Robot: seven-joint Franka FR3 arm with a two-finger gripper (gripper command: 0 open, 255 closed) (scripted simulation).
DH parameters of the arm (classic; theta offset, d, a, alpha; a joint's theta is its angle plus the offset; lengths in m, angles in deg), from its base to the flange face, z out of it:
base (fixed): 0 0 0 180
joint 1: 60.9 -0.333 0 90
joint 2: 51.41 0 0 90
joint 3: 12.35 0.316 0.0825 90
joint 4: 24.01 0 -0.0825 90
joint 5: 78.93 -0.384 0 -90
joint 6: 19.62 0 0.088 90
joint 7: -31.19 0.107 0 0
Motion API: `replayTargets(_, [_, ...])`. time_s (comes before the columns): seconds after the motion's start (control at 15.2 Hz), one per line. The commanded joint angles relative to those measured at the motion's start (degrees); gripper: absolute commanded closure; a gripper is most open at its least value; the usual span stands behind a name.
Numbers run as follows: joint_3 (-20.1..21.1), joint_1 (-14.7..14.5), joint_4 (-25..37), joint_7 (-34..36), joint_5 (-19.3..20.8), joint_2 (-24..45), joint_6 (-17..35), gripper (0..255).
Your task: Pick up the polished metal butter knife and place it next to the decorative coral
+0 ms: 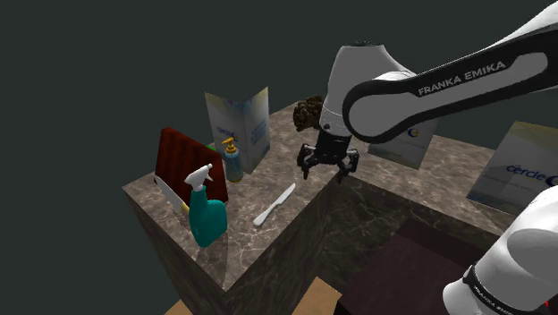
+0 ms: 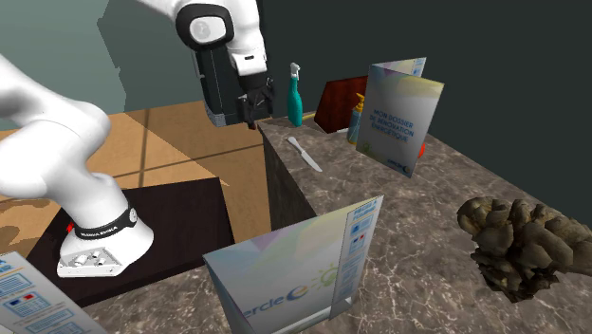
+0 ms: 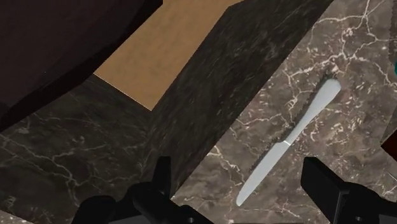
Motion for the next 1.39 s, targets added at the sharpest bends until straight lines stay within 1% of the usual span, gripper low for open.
replayTargets(0.0, [2.9, 1.9, 1.1, 6.6, 0.9, 4.6, 4.2, 0])
replayTargets(0.13, [5.7, 4.1, 2.8, 13.4, 3.2, 9.7, 7.9, 0])
replayTargets(0.26, [8.1, 6.4, 4.9, 20.9, 6.8, 15.1, 11.3, 0])
replayTargets(0.46, [10.2, 8.8, 8.5, 33.8, 15.2, 23.8, 15.5, 0])
replayTargets(0.59, [9.7, 8.8, 11.4, 42.9, 21.8, 29.6, 17.4, 0])
replayTargets(0.73, [7.5, 7.2, 14.7, 51.3, 27.7, 35.1, 18.7, 0])
replayTargets(0.79, [6.6, 6.5, 15.5, 53.2, 28.9, 36.4, 19.0, 0])
replayTargets(1.32, [2.9, 3.5, 16.6, 57.7, 35.2, 42.3, 22.9, 0])
